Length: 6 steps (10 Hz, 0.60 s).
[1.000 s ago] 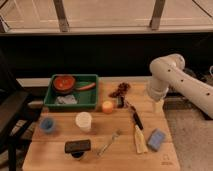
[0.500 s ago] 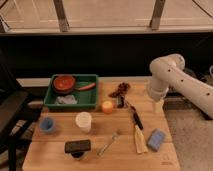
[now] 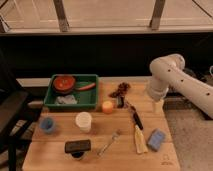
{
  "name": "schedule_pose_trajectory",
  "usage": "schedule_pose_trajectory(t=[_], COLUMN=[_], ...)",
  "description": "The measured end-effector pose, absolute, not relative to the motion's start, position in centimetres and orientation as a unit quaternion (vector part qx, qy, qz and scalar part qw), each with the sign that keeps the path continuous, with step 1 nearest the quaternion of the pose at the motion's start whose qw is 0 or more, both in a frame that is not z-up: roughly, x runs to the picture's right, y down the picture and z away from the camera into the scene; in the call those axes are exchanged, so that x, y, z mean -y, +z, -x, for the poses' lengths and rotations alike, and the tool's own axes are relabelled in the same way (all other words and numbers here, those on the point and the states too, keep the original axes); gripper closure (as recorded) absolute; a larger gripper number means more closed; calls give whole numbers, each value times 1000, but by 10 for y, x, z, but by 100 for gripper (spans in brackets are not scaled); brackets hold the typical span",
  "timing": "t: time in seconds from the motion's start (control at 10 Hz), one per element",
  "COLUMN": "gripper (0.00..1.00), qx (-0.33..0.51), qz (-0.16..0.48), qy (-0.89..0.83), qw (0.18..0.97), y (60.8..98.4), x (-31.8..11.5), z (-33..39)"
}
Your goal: Place towel in paper cup
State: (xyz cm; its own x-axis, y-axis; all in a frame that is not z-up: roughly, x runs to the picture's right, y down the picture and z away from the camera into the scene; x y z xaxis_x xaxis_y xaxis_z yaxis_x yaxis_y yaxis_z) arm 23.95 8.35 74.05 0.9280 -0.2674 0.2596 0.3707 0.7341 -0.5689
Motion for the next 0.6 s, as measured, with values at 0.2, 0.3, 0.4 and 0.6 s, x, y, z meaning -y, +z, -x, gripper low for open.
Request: schedule_pose_trajectory(t=[0.2, 0.3, 0.4, 0.6], gripper=[29, 29, 29, 29], qx=[82, 91, 110, 148], qz=[321, 322, 322, 317], qy=[-175, -191, -228, -337], qw=[927, 923, 912, 874], y=[740, 740, 740, 742], x=[-82, -77, -68, -50], z=[-239, -237, -229, -207])
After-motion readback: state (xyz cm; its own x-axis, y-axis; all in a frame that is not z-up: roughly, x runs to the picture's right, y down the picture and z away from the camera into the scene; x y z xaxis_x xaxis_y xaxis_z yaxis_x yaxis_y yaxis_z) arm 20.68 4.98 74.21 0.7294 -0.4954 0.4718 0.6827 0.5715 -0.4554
